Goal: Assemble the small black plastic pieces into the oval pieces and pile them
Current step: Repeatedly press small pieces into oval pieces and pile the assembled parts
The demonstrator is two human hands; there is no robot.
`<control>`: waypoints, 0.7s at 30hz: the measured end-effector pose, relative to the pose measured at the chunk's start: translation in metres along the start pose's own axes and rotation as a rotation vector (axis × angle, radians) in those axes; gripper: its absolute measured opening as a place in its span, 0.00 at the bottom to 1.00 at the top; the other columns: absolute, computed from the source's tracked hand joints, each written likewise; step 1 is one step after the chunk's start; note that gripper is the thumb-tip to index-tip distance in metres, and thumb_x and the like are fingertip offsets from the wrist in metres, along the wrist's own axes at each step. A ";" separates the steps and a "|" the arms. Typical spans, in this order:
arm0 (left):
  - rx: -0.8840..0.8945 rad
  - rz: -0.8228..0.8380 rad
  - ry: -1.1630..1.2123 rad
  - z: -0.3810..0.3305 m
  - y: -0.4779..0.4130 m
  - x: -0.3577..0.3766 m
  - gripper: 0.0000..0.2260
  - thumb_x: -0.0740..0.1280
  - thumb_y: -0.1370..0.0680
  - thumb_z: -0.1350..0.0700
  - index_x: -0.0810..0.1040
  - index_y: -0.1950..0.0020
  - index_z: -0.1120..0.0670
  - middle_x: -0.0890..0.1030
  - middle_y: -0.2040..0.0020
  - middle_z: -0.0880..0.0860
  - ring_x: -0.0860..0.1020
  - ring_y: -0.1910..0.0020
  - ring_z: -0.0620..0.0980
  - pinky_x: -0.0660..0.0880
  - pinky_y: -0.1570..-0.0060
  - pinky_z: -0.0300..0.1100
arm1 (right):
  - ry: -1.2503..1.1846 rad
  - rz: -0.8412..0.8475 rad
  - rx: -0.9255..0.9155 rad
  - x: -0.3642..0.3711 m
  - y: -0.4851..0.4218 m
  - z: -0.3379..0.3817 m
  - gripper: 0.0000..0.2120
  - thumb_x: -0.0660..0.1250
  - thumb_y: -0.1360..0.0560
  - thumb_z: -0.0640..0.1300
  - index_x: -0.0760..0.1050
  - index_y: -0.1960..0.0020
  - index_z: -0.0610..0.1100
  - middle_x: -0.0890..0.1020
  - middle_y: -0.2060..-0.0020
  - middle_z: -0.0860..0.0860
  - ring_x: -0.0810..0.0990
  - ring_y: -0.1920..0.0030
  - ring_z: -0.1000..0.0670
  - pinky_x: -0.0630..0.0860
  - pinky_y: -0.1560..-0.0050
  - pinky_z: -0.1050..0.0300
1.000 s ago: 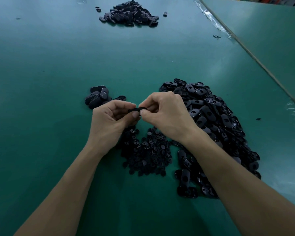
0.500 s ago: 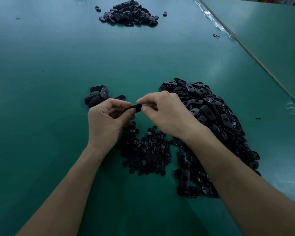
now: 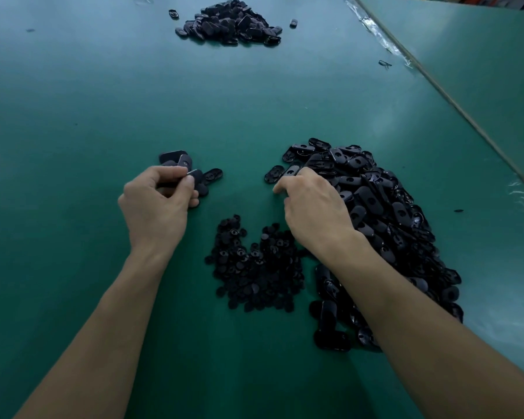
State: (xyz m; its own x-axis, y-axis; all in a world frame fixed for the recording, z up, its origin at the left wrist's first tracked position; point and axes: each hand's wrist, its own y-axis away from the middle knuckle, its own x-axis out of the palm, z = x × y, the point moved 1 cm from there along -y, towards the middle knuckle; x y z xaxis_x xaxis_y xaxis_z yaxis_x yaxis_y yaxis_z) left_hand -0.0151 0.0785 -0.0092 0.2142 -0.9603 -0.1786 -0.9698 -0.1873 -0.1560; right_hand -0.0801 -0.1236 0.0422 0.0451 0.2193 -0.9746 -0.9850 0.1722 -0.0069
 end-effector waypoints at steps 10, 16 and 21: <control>0.038 0.072 -0.147 -0.004 0.002 0.001 0.13 0.71 0.22 0.61 0.81 0.38 0.53 0.83 0.43 0.53 0.84 0.61 0.40 0.81 0.55 0.32 | 0.047 -0.064 0.022 0.002 -0.003 -0.001 0.16 0.65 0.19 0.43 0.73 0.32 0.46 0.69 0.41 0.46 0.72 0.43 0.45 0.74 0.46 0.51; 0.160 0.179 -0.059 -0.012 0.012 0.004 0.11 0.73 0.23 0.63 0.82 0.48 0.47 0.85 0.52 0.49 0.85 0.56 0.46 0.82 0.50 0.42 | 0.068 -0.011 0.051 -0.001 -0.005 -0.004 0.12 0.63 0.19 0.39 0.76 0.36 0.44 0.75 0.41 0.44 0.73 0.41 0.42 0.74 0.39 0.48; 0.223 0.236 0.026 -0.017 0.022 0.009 0.11 0.72 0.23 0.62 0.82 0.52 0.44 0.84 0.62 0.45 0.82 0.65 0.47 0.80 0.62 0.40 | -0.054 -0.029 0.062 -0.006 -0.005 -0.003 0.15 0.67 0.21 0.38 0.77 0.36 0.47 0.73 0.40 0.45 0.74 0.42 0.43 0.77 0.43 0.49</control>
State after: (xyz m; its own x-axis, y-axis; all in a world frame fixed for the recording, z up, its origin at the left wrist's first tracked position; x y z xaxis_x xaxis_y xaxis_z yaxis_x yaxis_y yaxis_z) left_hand -0.0361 0.0619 0.0020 -0.0194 -0.9774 -0.2107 -0.9424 0.0883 -0.3226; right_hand -0.0763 -0.1290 0.0477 0.0840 0.2649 -0.9606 -0.9711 0.2377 -0.0194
